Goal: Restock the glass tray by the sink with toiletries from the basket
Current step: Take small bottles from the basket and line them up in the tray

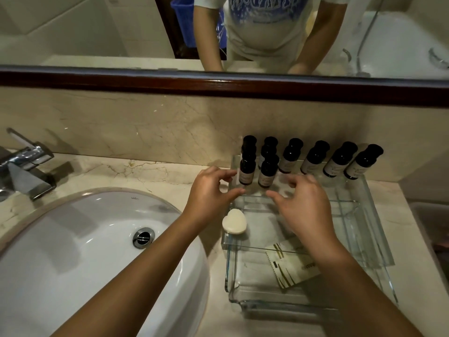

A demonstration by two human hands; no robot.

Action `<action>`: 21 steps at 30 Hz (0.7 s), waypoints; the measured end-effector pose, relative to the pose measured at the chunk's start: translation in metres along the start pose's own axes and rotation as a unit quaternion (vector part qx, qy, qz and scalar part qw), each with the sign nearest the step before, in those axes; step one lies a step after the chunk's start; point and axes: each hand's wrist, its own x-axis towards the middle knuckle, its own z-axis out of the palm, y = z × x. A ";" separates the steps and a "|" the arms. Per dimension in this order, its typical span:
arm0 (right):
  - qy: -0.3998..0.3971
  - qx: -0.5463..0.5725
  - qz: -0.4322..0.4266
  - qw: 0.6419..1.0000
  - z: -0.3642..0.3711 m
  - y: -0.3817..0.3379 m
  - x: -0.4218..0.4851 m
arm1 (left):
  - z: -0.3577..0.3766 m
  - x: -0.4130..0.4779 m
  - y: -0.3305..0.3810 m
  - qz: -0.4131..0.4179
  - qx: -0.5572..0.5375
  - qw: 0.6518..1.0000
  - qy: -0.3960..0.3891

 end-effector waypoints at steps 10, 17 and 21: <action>-0.074 -0.024 0.007 0.997 -0.086 -0.002 -0.034 | -0.062 -0.076 0.046 -0.060 0.018 0.998 -0.025; -0.129 0.047 0.049 0.989 -0.059 -0.021 -0.047 | -0.084 -0.120 0.073 -0.062 0.031 0.997 -0.046; -0.093 0.050 0.070 0.992 -0.022 -0.029 -0.025 | -0.062 -0.095 0.065 -0.066 0.035 0.997 -0.015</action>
